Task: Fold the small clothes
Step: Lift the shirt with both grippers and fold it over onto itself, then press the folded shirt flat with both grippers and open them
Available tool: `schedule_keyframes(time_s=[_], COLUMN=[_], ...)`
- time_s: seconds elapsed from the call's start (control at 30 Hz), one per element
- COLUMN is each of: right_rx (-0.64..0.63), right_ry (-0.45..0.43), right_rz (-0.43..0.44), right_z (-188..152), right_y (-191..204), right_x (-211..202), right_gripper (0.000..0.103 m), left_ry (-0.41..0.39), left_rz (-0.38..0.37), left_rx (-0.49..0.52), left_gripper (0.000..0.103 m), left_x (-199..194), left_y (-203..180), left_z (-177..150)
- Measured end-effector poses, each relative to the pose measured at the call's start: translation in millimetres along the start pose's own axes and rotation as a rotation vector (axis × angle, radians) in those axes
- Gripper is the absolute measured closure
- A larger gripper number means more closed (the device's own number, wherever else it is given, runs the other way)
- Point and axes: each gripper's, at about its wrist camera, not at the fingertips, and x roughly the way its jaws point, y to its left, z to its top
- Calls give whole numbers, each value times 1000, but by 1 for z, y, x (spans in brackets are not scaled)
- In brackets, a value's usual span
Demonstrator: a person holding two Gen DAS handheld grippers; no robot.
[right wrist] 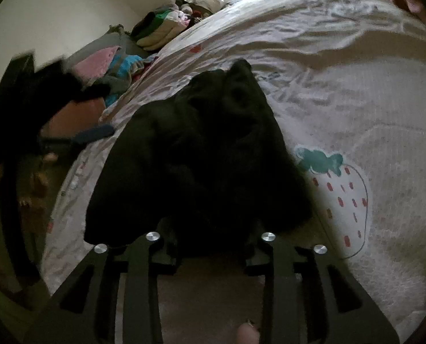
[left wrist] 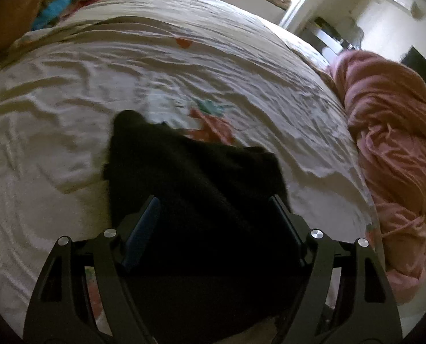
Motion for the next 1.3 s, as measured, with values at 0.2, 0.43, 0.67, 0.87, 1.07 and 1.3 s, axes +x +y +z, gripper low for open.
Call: schedule_keyframes(time_s=[0.2,0.43,0.67,0.87,1.07,1.3], right_rx=[60,52,4,-177,-335,-214], right_ry=[58,108,182,156,58,137], right_rz=[115,140,117,64,-7,1], right_z=[10,57,89,104,112,100], right_y=[-3,-2,3,21,30,-7], right_x=[-5,5,40,46,21,41], right_gripper=[44,37,43,86,86,84], left_ry=[-11,14,5,4,1,11], left_rz=[84,89,120,122,105,117], left_rx=[6,15,72,86,107,115], left_gripper=[33,33,33,33,33,33], left_x=[-8,1,-1,-2,0,6], left_y=[28,38,34,31,18,15], left_z=[-23,-49,-58,-58,-63,-69])
